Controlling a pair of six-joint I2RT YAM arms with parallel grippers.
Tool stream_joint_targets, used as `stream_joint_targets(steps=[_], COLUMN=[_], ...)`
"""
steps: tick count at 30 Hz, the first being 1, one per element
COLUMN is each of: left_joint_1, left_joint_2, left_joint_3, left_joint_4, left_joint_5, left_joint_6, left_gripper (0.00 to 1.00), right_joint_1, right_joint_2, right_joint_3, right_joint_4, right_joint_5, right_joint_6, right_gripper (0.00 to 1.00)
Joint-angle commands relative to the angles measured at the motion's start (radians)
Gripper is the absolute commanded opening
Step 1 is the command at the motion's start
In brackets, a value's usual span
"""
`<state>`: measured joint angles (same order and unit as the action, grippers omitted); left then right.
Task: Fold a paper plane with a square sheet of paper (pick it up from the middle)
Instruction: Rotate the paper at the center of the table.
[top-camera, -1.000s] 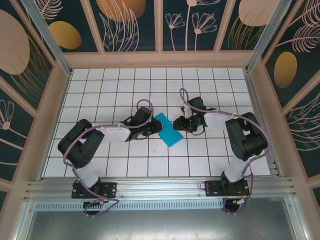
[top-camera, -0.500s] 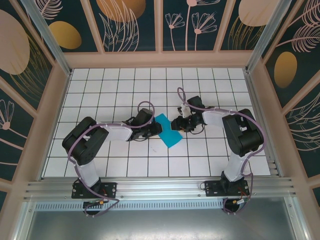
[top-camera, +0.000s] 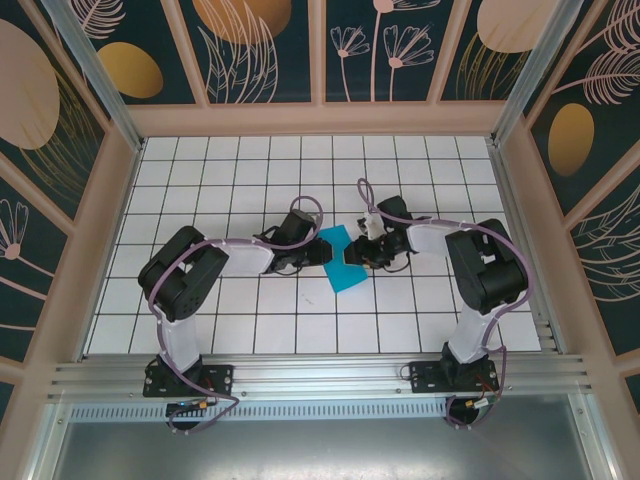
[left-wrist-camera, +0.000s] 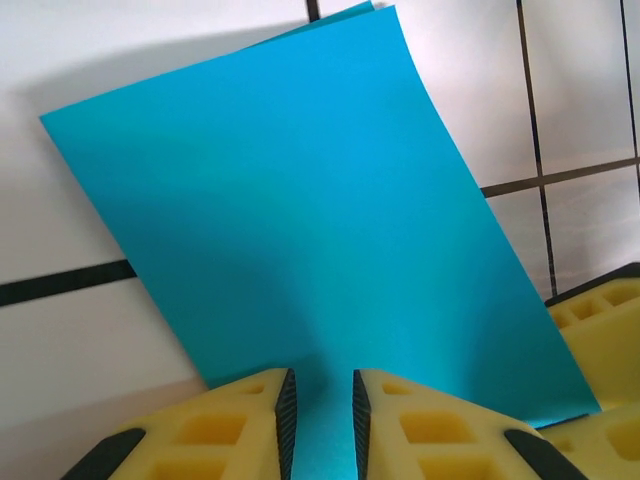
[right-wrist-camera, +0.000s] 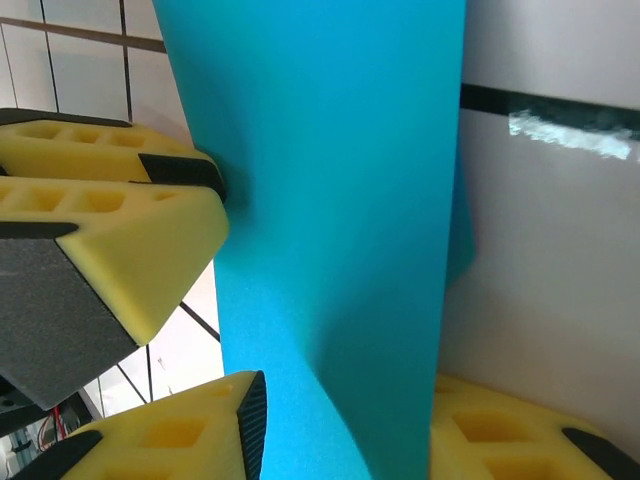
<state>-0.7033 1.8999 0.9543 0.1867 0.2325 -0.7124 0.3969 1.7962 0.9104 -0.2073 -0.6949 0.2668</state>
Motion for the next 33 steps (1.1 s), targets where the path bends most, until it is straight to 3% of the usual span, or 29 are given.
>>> stream_joint_targets(steps=[1, 7, 20, 26, 33], left_joint_1=[-0.002, -0.003, -0.004, -0.004, -0.004], left_joint_2=[0.028, 0.053, 0.045, -0.021, -0.178], left_joint_3=[0.012, 0.077, 0.102, 0.079, -0.065], left_joint_4=[-0.07, -0.121, -0.141, -0.098, 0.045], left_joint_5=[0.01, 0.022, 0.014, 0.016, -0.023], left_joint_6=[0.109, 0.2, 0.271, 0.237, 0.168], left_gripper=[0.26, 0.25, 0.24, 0.28, 0.32], right_joint_1=[-0.017, -0.039, -0.073, -0.071, -0.043], right_joint_2=[0.012, 0.075, 0.092, 0.053, 0.003], right_joint_3=[0.04, 0.105, 0.112, 0.049, -0.03], right_joint_4=[-0.008, -0.031, -0.036, 0.03, 0.123], right_joint_5=[-0.039, -0.083, -0.093, -0.101, -0.043], right_joint_6=[-0.028, -0.065, -0.064, 0.023, 0.199], right_gripper=[0.42, 0.4, 0.23, 0.0, 0.0])
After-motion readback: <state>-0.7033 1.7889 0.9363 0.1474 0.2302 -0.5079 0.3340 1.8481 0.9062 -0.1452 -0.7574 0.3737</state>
